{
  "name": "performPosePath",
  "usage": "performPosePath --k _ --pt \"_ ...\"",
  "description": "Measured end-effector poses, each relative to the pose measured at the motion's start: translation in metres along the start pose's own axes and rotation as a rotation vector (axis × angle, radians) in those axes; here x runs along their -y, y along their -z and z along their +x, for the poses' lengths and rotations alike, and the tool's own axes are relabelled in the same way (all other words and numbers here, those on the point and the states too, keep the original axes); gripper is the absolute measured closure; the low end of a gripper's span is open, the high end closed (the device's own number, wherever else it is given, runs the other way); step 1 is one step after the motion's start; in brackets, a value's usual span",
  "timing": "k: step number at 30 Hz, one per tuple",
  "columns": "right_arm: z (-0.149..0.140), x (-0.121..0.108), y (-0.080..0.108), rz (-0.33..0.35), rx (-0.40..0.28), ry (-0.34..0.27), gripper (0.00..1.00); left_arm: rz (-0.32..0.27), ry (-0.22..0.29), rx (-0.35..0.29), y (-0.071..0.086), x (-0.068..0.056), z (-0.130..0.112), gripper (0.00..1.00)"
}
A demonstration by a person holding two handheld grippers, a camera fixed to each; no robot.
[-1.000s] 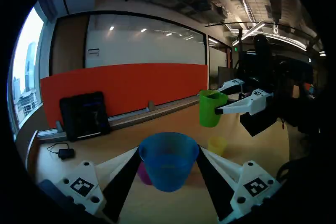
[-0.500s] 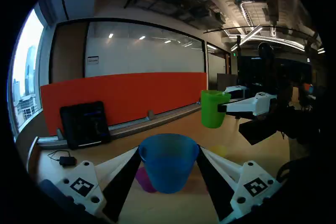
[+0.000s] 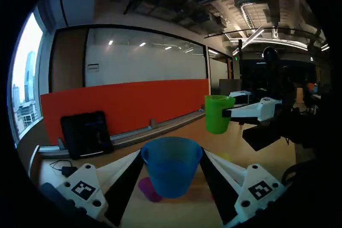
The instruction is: Pour water
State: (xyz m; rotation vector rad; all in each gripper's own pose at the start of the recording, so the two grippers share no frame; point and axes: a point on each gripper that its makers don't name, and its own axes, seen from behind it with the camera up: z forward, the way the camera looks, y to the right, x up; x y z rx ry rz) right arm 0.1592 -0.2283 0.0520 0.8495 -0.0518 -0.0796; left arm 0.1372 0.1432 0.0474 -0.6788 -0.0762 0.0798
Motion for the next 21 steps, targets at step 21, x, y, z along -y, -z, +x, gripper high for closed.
performPosePath --k 21 --pt "-0.018 0.015 -0.002 0.042 0.021 0.035 0.1 0.042 -0.128 -0.052 -0.008 0.016 0.033 0.12"
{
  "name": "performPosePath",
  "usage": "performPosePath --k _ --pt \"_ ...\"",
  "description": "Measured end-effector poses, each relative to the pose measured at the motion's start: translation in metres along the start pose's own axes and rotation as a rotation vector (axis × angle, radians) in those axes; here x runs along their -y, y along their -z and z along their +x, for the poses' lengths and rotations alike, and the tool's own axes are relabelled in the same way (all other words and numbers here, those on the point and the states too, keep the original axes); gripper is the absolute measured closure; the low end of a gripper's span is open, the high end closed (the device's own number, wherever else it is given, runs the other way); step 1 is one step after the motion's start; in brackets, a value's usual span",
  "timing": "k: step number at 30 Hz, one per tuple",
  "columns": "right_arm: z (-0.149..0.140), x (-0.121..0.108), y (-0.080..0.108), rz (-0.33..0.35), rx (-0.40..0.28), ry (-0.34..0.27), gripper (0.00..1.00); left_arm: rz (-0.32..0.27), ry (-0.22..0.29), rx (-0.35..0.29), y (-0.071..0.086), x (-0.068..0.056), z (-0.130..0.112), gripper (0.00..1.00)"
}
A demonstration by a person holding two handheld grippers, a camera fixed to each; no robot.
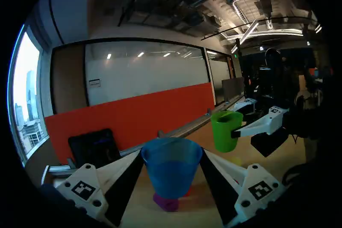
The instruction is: Pour water
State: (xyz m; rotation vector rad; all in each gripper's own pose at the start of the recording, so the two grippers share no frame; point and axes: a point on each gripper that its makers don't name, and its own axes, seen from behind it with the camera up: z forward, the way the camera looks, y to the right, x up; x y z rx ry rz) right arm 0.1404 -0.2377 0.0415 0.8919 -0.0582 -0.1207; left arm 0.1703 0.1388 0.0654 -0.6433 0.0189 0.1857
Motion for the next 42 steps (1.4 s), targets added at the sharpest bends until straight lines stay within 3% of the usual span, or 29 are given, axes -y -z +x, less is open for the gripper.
performPosePath --k 13,30,42 --pt "-0.003 0.011 -0.003 0.024 -0.005 0.009 0.1 0.001 -0.114 -0.034 -0.005 -0.002 0.027 0.12" --pt "-0.015 0.038 -0.015 0.082 0.005 0.023 0.11 0.006 -0.394 -0.039 -0.013 -0.018 0.06 0.12" --pt "-0.021 0.056 -0.023 0.116 0.004 0.017 0.11 0.018 -0.501 -0.06 -0.012 -0.021 0.08 0.12"
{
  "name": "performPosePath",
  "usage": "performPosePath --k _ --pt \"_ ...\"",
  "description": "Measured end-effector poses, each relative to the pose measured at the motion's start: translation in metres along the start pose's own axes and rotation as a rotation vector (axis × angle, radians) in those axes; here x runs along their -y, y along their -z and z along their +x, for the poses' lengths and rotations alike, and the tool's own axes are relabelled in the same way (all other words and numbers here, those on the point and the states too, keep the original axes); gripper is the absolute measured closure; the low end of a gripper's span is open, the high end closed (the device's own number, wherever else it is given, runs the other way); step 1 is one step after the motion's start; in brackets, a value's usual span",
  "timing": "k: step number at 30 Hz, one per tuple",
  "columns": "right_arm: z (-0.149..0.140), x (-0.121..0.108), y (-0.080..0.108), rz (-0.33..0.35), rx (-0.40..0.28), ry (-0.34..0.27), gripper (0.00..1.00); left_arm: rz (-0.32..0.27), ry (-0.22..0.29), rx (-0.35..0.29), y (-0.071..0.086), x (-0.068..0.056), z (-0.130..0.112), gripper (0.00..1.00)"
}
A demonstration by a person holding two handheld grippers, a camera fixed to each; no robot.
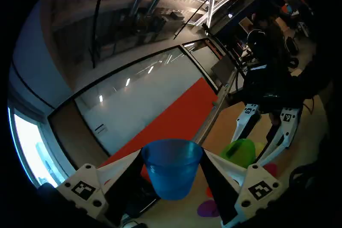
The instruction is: Pour water
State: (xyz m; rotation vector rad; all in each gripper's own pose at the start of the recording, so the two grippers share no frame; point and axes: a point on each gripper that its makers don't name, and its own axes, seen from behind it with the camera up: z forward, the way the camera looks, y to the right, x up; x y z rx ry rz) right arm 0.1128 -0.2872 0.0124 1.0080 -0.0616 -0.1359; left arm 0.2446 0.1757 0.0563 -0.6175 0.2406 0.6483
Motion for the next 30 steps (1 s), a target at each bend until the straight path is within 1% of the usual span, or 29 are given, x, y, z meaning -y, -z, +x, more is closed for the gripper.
performPosePath --k 15,24,30 --pt "-0.008 0.013 -0.006 0.028 0.005 -0.003 0.11 0.014 -0.164 -0.006 0.001 0.003 0.02 0.12" --pt "-0.009 0.019 -0.007 0.04 0.005 -0.007 0.11 0.011 -0.258 -0.005 -0.005 0.007 0.027 0.12" --pt "-0.008 0.019 -0.008 0.039 0.004 -0.008 0.11 0.01 -0.299 -0.005 -0.007 0.004 0.03 0.12"
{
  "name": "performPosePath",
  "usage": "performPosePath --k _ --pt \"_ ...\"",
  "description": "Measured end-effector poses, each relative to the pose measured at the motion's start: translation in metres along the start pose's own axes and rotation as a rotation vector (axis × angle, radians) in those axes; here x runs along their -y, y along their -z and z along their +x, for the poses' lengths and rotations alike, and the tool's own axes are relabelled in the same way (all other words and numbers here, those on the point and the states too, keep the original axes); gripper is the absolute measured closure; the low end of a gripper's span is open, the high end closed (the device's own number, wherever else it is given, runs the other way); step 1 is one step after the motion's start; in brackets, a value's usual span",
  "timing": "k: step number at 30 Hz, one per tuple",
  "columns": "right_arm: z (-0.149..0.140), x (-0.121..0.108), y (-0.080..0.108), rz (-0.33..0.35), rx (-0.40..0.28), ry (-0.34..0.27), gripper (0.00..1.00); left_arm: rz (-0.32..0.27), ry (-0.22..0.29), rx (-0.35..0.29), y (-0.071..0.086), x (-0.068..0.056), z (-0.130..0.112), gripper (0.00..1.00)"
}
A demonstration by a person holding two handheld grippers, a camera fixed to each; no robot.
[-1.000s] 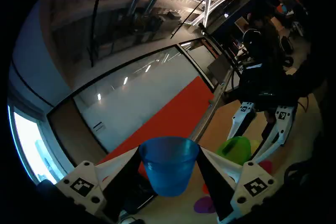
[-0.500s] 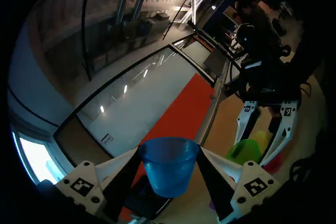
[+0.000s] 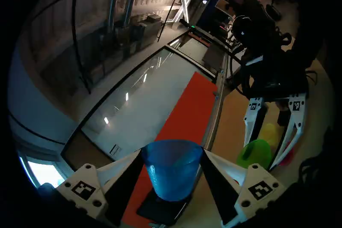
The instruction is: Pour water
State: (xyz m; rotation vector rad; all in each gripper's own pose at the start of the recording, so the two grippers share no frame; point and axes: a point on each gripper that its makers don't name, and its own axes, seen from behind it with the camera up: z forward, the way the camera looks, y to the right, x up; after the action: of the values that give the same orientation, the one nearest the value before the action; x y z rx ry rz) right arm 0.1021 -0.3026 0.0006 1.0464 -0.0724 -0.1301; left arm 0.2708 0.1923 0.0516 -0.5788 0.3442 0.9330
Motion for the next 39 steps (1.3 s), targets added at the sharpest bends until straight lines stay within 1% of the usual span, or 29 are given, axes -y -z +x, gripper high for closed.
performPosePath --k 12,21,27,39 --pt "0.001 -0.002 -0.001 0.005 -0.006 -0.014 0.11 0.0 -0.076 -0.002 -0.002 -0.002 0.005 0.12" --pt "0.004 -0.003 0.0 0.003 -0.008 -0.014 0.11 0.009 -0.114 0.0 -0.004 0.002 0.007 0.12" --pt "0.003 -0.004 0.002 0.001 -0.009 -0.013 0.12 0.01 -0.131 -0.001 -0.004 0.003 0.007 0.12" --pt "0.005 -0.004 0.003 0.001 -0.021 -0.018 0.12 0.021 -0.191 -0.001 -0.004 0.004 0.011 0.12"
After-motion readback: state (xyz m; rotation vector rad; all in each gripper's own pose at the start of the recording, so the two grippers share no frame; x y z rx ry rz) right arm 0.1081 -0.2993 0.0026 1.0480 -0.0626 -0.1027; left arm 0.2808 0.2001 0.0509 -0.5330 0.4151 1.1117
